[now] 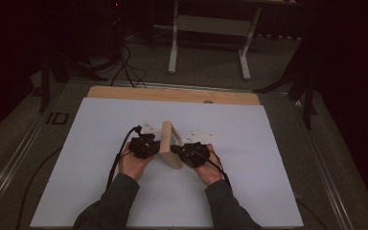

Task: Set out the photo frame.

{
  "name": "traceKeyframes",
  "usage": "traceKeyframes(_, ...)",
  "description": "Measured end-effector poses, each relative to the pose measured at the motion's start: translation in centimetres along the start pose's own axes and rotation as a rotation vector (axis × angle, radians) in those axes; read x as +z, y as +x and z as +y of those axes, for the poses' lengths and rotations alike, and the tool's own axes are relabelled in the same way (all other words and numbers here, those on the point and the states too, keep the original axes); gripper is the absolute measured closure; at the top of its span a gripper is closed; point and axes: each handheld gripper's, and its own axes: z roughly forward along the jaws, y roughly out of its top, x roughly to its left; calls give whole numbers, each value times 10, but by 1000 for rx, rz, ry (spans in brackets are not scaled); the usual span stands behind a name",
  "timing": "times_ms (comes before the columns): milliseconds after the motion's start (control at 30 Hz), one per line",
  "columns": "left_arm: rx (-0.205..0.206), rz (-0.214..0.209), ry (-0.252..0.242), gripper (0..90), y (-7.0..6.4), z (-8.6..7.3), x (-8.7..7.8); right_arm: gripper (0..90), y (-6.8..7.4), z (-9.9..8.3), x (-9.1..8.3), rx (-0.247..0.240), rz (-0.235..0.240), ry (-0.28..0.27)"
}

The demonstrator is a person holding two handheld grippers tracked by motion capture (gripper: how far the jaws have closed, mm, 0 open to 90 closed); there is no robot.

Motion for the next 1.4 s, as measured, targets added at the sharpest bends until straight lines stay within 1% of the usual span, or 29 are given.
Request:
traceKeyframes(100,1,1,-2,897,0,0,0,896,0,0,0,-3,-1,0)
traceKeyframes(267,-4,8,-9,893,0,0,-2,879,0,-2,-1,-10,-14,3)
traceKeyframes(367,-13,17,-11,869,2,-1,-4,873,-2,-3,-3,-7,-21,3)
traceKeyframes(400,-13,17,-11,858,2,-1,-4,869,-3,-3,-4,-4,-21,2)
traceKeyframes(467,-26,19,-17,831,4,-3,-7,861,-4,-3,-5,-8,-27,-3)
traceKeyframes(533,-30,14,-24,789,5,-4,-8,851,-4,-3,-7,-11,-33,-2)
traceKeyframes(567,-42,10,-31,769,6,-5,-10,845,-4,-2,-8,-12,-34,-4)
traceKeyframes(733,-66,7,-58,695,11,-7,-15,814,-4,-4,-10,-23,-50,4)
traceKeyframes(800,-67,8,-59,671,12,-7,-17,796,-5,-5,-10,-24,-54,5)
traceKeyframes(900,-87,6,-73,641,14,-7,-22,755,-5,-8,-11,-17,-61,7)
traceKeyframes(1000,-98,19,-87,600,14,-8,-28,704,-7,-10,-12,-8,-65,9)
traceKeyframes(1100,-118,31,-118,551,14,-9,-35,670,-9,-11,-15,-7,-63,5)
traceKeyframes(1167,-118,39,-125,522,13,-9,-38,653,-10,-12,-16,-7,-65,5)
traceKeyframes(1267,-116,46,-130,502,12,-9,-41,637,-10,-13,-17,-6,-67,6)
traceKeyframes(1300,-121,53,-133,479,12,-9,-43,621,-11,-14,-18,-5,-70,5)
traceKeyframes(1400,-125,55,-140,453,12,-10,-46,602,-12,-14,-19,-7,-72,8)
